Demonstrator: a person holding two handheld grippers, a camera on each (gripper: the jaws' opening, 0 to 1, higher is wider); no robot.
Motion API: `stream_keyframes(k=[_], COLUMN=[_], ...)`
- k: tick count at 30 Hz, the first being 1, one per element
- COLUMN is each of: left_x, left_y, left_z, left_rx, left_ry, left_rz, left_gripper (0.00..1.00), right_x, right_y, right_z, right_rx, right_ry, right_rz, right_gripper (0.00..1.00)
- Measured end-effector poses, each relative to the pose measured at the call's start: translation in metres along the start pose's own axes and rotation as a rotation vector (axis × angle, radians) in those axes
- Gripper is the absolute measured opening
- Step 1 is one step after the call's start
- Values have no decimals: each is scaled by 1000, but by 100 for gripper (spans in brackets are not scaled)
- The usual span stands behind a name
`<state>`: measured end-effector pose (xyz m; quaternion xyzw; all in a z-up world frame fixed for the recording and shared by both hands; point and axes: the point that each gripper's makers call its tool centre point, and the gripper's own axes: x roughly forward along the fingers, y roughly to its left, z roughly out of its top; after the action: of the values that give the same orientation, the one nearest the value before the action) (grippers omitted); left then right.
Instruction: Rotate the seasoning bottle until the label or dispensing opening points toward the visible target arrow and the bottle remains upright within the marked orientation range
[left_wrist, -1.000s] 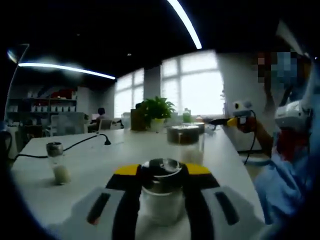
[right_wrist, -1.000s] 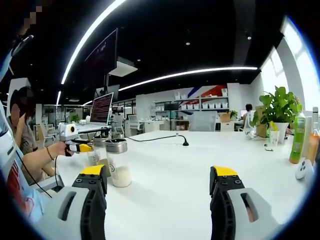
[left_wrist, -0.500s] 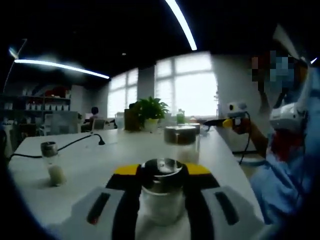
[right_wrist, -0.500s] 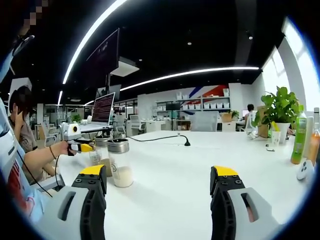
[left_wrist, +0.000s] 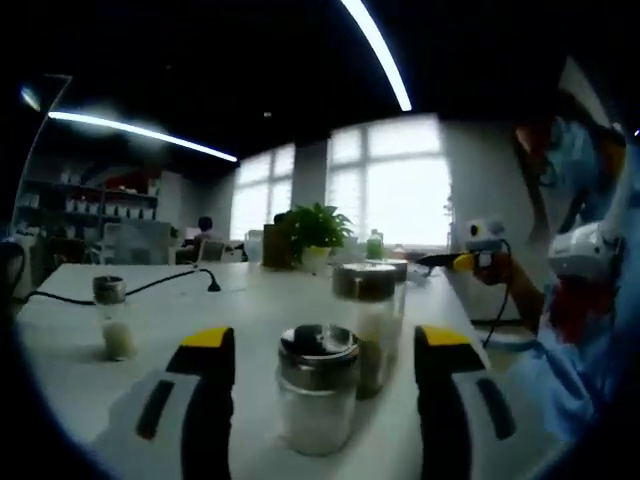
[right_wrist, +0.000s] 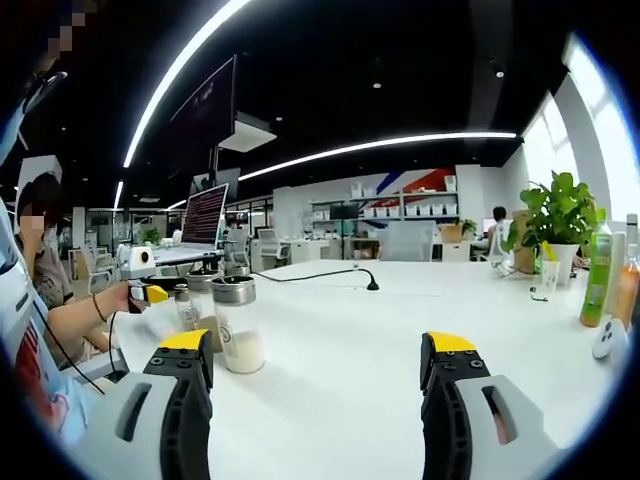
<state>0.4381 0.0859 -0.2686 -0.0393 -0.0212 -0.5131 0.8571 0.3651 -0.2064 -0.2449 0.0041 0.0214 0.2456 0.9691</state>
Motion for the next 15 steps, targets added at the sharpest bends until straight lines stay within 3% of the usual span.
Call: stream_keyframes(k=[9, 15], left_x=[1, 3], left_y=[-7, -5], left_z=[1, -1], left_rx=[60, 100], left_ry=[17, 53], left_rz=[62, 97], left_gripper=[100, 100], right_x=[-1, -1], right_y=[-1, 0], right_z=[0, 0], right_rx=[2, -1], right_ry=[0, 0], right_rz=[-4, 1], right_gripper=[88, 88])
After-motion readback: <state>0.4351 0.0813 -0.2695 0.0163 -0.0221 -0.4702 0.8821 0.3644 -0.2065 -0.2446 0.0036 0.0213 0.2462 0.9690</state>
